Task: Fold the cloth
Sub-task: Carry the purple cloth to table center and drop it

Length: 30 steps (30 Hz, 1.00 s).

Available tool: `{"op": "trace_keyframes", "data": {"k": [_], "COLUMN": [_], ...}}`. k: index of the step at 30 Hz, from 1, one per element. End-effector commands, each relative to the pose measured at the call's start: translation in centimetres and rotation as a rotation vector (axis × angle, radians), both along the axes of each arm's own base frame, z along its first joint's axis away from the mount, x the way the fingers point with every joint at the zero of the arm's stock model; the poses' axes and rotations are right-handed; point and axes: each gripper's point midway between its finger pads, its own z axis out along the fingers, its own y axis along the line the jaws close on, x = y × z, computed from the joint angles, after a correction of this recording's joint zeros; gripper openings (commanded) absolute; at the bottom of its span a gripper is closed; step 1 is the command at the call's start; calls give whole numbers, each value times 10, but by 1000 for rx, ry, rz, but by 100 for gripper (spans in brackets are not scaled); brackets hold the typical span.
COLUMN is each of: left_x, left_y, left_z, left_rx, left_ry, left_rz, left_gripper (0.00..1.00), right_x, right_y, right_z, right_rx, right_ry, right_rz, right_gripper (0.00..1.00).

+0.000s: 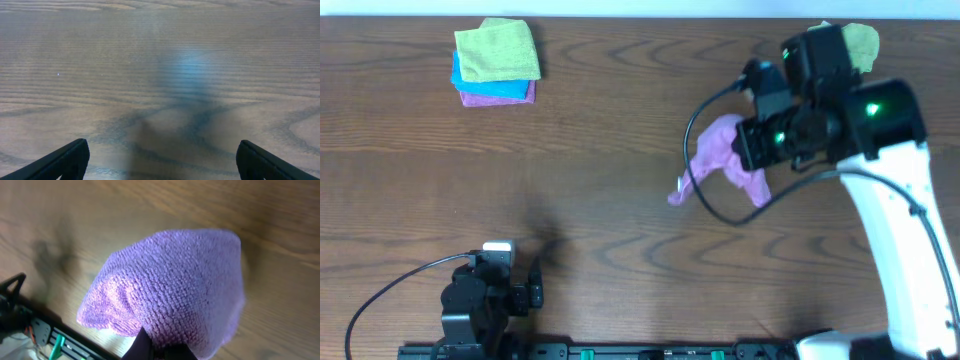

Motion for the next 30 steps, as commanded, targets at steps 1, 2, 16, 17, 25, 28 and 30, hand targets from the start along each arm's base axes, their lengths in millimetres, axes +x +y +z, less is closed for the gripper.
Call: {"op": "trace_keyframes", "data": {"k": [1,2,16,17,25,28,30], "left_x": [-2,-2,-2,-2,-2,-2,-2], "left_y": [0,0,0,0,0,0,0], "left_z": [-5,-5,-5,-5,-5,-5,-5], "left_rx": [15,15,15,15,15,15,15], "left_ry": [12,12,13,13,13,12,12], "left_rz": [-8,-8,-8,-8,-8,-8,-8], "left_gripper": [95,95,95,95,95,95,95], "right_x": [-29,-38,-148,-153,-157,-145,-137], "right_y": [0,-2,21,25,51,61,66], "right_z": [-5,-10,-25,-25,-45,-55,-64], "right_rx": [-5,4,270,276,213,190,174], "right_ry": [-32,-44,13,26,105,126,143], "right_rz": [33,28,79,87,135,135,132], "right_gripper": [1,1,1,1,1,1,1]}}
